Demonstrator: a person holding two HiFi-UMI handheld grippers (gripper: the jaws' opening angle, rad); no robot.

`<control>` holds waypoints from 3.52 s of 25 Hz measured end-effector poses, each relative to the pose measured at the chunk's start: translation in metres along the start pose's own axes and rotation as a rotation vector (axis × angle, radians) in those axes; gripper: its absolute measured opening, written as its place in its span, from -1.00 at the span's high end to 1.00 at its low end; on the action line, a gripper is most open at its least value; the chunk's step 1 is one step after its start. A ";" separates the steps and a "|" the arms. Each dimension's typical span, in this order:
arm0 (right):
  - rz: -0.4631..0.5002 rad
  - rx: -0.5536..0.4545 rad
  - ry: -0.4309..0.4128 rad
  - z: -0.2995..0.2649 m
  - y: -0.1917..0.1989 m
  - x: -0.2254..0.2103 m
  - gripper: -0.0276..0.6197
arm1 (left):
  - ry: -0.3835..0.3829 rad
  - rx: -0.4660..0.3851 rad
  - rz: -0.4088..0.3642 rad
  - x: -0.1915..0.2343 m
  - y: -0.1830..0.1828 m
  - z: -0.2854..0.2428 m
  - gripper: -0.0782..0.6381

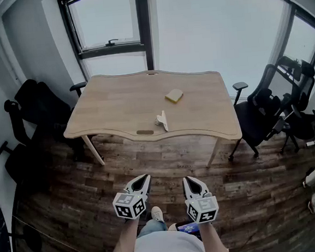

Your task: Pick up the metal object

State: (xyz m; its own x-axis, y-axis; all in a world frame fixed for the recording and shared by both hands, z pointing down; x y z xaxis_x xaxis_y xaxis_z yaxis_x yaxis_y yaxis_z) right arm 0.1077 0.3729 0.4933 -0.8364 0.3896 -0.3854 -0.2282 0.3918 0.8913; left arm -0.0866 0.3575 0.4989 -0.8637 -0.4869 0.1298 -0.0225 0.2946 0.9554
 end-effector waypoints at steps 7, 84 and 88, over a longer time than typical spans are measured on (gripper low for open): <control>0.019 0.007 0.000 0.008 0.004 0.001 0.88 | -0.007 0.011 -0.031 -0.005 -0.001 0.004 0.73; 0.035 0.110 0.176 -0.430 -0.141 -0.219 0.88 | 0.104 0.053 0.057 0.266 -0.103 -0.446 0.73; 0.036 0.125 0.171 -0.437 -0.140 -0.221 0.88 | 0.105 0.085 0.054 0.269 -0.095 -0.450 0.73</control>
State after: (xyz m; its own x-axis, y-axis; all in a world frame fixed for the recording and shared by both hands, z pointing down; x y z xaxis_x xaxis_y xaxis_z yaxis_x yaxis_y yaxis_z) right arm 0.1066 -0.1326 0.5582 -0.9179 0.2623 -0.2979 -0.1417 0.4845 0.8632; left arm -0.0904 -0.1716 0.5625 -0.8076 -0.5505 0.2115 -0.0240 0.3890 0.9209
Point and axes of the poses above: the fingertips, and each gripper's own axes: z backward along the fingers, x to its left, y out of its underside, the point moved 4 cm from there along z, backward along the fingers, and after that the axes turned 11 degrees about -z, right-handed, at the moved point
